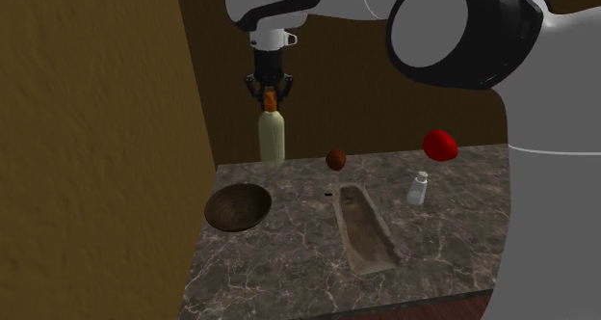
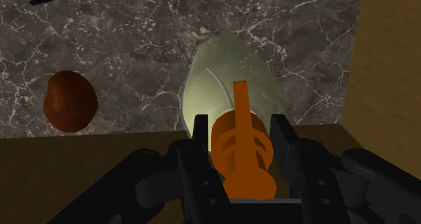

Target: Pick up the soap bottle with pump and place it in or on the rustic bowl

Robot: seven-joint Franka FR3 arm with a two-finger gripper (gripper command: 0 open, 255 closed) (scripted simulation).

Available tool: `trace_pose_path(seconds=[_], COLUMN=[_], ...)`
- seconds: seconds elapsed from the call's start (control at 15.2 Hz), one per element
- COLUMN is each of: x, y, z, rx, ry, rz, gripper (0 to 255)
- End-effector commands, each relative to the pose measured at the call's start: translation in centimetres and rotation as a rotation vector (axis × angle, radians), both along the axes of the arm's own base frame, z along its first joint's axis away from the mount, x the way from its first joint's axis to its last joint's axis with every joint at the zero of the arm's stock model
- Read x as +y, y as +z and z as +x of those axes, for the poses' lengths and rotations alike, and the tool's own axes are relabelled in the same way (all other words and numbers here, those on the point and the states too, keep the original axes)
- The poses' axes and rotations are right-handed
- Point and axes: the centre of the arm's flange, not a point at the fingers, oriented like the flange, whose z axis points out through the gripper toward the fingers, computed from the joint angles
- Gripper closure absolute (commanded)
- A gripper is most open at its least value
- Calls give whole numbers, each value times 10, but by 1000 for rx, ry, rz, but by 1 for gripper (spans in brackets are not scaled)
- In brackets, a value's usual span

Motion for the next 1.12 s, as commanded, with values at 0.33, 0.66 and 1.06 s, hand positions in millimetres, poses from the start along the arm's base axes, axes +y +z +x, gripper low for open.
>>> trace_pose_path(seconds=[0.33,0.66,1.06], x=[0,14,59], y=[37,61,91], z=[-1,-20,-78], rx=[0,0,0], ry=[0,0,0], rz=[0,0,0], gripper=[255,255,255])
